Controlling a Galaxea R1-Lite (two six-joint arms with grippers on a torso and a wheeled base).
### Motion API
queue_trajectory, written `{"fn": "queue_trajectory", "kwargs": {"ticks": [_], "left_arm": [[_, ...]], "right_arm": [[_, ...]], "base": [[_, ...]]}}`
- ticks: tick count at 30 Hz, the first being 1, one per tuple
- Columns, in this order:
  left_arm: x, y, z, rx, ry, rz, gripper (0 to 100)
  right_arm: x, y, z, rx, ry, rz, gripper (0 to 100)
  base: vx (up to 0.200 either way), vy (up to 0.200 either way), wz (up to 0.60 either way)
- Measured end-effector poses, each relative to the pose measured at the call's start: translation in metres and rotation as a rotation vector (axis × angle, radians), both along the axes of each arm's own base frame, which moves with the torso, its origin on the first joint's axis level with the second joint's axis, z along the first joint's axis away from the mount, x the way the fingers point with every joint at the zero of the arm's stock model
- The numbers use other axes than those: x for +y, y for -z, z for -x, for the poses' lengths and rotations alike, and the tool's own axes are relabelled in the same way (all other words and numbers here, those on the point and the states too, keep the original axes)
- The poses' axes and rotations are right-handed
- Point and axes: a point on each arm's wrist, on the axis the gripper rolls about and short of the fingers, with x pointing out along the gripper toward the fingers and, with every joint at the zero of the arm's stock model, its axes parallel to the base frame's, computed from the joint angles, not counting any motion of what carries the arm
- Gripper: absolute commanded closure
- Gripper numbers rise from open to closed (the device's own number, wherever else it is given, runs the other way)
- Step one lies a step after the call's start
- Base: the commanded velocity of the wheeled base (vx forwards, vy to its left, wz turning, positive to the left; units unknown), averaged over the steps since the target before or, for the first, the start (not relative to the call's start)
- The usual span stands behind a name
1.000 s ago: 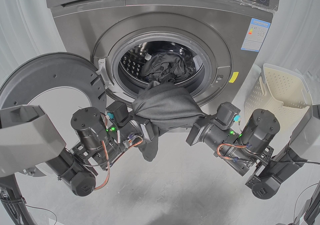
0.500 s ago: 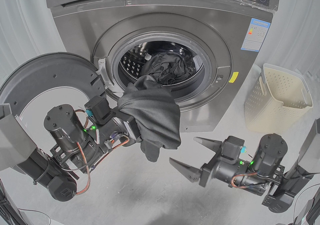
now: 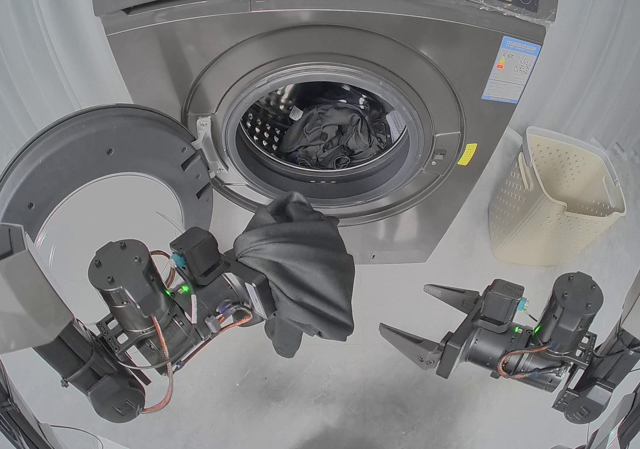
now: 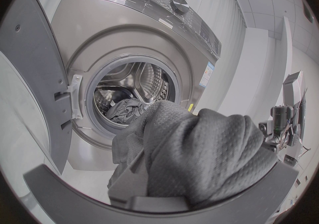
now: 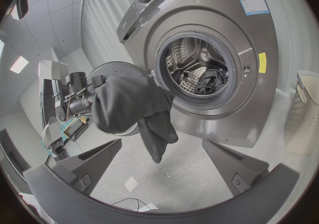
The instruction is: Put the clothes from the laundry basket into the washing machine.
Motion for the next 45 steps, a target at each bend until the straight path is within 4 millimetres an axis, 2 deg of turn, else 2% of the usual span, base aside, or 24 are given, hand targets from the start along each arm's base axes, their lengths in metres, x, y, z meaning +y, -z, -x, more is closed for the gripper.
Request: {"fn": "queue_trajectory", "kwargs": {"ticks": [4,28,35,45], "left_arm": [[-0.002,0.003,0.003,0.008,0.011,-0.009,100],[-0.006,0.013,0.013,0.025,0.047,-0.069,100],[-0.007,0.014,0.014,0.027,0.050,-0.073,100],[-0.012,0.013,0.019,0.023,0.075,-0.074,100]], "right_arm": [[-0.004,0.000,-0.004,0.002,0.027,-0.001,0],[0.006,-0.005,-0.003,-0.022,0.000,-0.024,0],[0.005,-0.003,-0.001,-0.011,-0.007,-0.014,0],[0.004,0.004,0.021,0.023,-0.072,0.028,0]], "base": [[0.000,0.000,0.00],[0.200,0.000,0.00],[0.000,0.000,0.00],[0.000,0.000,0.00]]}}
